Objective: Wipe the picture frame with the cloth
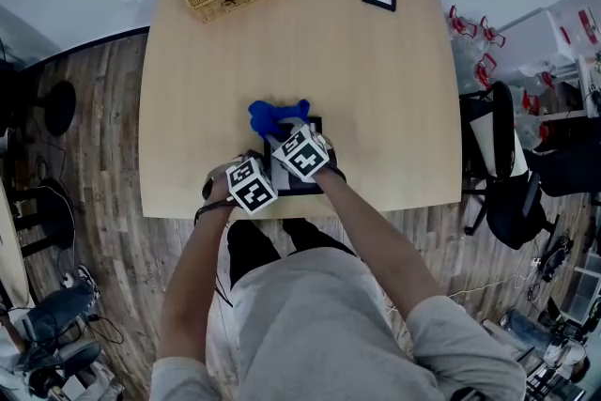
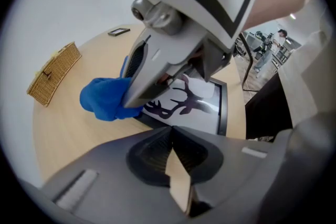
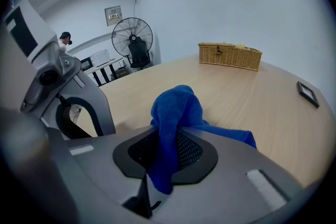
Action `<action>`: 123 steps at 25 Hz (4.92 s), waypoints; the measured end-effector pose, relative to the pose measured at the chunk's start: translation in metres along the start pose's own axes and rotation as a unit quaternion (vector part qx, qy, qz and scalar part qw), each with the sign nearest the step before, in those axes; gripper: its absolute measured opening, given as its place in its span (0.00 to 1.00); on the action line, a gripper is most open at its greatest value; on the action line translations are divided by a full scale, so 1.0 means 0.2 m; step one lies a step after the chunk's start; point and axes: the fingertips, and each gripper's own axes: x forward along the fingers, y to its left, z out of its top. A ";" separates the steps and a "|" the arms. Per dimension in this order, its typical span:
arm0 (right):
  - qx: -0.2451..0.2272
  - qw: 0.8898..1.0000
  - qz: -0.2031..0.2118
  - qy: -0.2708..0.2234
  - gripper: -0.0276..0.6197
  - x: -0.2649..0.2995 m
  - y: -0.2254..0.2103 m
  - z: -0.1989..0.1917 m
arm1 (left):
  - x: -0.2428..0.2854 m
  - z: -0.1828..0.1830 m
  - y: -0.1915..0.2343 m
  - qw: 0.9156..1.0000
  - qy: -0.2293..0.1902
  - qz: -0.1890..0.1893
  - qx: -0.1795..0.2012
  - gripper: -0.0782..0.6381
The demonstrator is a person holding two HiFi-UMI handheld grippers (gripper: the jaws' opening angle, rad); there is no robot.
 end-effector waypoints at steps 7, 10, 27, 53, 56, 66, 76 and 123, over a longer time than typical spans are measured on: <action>-0.035 0.999 0.039 0.016 0.13 -0.04 0.11 -0.06 | 0.00 0.01 0.00 1.000 0.003 0.003 -0.002 0.18; -0.052 0.997 0.048 0.021 0.13 -0.06 0.16 -0.08 | 0.00 0.00 0.00 1.000 0.005 0.006 -0.001 0.18; -0.014 0.999 0.022 0.024 0.13 -0.12 0.25 -0.22 | 0.00 0.00 -0.01 0.999 0.010 0.004 0.035 0.18; 0.209 0.965 -0.149 0.056 0.13 -0.24 0.52 -0.39 | -0.03 -0.01 -0.03 0.991 -0.030 -0.075 0.105 0.18; 0.212 0.963 -0.156 0.057 0.13 -0.24 0.58 -0.40 | -0.03 -0.01 -0.03 0.991 -0.030 -0.076 0.110 0.18; 0.232 0.955 -0.182 0.036 0.13 -0.23 0.68 -0.42 | -0.03 -0.02 -0.04 0.988 -0.040 -0.074 0.131 0.18; 0.255 0.945 -0.205 0.021 0.13 -0.29 0.70 -0.49 | -0.04 0.00 -0.05 0.988 -0.055 -0.073 0.128 0.18; 0.401 0.816 -0.379 -0.174 0.13 -1.10 0.79 -0.54 | -0.79 -0.14 -0.11 0.959 -0.276 -0.025 -0.062 0.18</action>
